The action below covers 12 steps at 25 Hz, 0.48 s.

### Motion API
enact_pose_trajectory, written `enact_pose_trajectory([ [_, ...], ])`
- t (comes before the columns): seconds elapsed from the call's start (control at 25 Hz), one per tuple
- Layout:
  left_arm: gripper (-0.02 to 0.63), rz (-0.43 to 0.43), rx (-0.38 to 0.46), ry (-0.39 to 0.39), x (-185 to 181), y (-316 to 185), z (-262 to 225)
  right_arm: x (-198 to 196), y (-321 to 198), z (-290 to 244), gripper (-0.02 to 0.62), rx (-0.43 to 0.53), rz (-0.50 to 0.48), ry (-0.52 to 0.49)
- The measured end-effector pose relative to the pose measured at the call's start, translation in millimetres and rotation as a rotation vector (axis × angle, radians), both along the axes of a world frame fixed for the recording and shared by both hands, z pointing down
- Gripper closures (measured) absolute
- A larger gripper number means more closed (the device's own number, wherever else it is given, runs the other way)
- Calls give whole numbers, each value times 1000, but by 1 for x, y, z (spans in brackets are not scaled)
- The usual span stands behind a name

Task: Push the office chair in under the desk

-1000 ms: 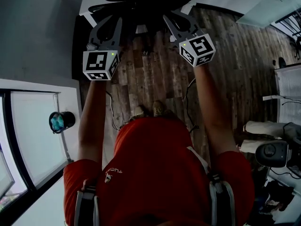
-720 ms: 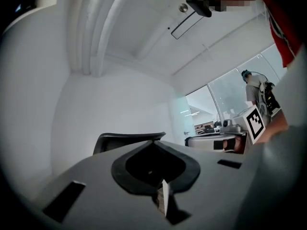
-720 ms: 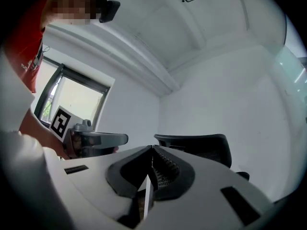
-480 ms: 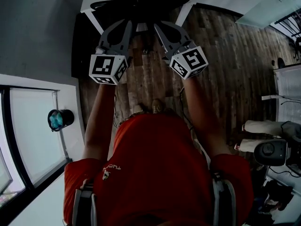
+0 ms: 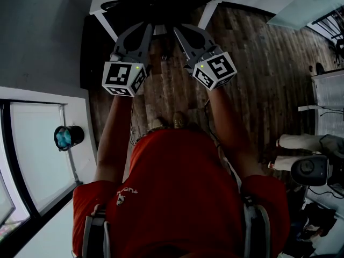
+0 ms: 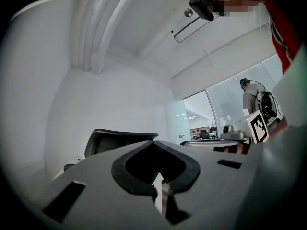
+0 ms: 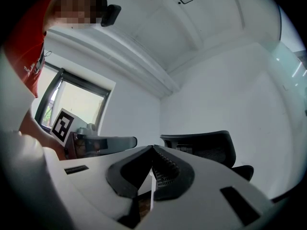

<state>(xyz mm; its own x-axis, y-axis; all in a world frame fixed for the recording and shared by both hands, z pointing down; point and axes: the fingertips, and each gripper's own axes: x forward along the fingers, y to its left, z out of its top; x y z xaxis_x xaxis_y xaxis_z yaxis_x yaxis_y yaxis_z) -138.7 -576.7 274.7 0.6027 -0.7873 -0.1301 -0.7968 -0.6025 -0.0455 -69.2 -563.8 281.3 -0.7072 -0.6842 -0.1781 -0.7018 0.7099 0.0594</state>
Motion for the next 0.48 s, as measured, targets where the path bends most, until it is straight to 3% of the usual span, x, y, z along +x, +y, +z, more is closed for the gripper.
enact_pose_trajectory([
  [0.48, 595, 7, 4, -10, 0, -2, 3, -3, -3, 5, 571, -3, -9, 10],
])
